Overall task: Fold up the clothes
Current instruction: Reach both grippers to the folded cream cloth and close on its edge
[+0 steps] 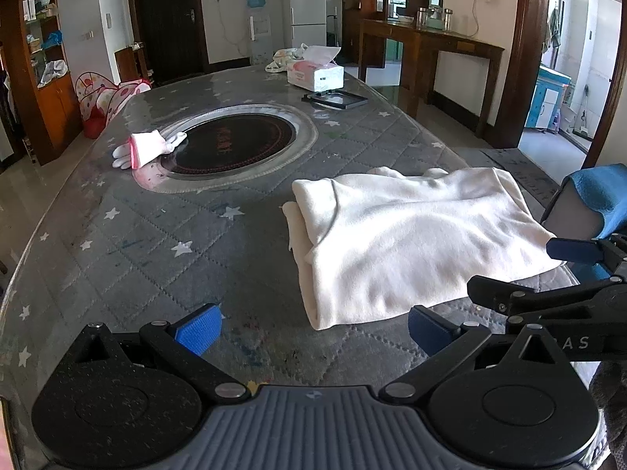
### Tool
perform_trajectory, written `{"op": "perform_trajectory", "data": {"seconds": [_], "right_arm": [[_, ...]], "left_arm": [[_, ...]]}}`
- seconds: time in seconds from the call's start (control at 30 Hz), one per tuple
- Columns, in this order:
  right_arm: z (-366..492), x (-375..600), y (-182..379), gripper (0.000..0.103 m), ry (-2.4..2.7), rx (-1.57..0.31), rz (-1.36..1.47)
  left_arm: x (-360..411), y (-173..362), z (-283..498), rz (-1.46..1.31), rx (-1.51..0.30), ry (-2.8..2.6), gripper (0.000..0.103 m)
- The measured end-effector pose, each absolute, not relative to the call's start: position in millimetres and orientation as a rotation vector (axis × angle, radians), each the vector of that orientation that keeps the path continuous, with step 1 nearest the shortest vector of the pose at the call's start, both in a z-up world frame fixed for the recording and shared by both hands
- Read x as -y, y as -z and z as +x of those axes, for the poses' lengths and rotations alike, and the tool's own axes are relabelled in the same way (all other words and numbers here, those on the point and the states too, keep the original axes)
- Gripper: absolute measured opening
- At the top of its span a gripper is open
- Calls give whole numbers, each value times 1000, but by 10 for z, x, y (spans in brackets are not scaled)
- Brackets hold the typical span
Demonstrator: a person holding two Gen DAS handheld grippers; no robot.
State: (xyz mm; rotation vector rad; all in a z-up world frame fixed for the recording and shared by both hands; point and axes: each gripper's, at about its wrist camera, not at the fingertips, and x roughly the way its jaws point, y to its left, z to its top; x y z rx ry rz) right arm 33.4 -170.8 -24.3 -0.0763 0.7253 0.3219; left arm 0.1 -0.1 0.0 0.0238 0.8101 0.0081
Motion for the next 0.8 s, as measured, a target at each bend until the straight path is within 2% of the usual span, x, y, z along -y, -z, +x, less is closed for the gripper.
{"op": "perform_trajectory", "data": {"seconds": [0.67,0.8], "right_arm": [[682,1753,29,103,-328,-672,-89],[979,1730,-44,98,-331,-660,-97]], "left_arm": [[-69,-168,307,19,-778,-19,103],[-157,-201,515,7,-772,-22,103]]}}
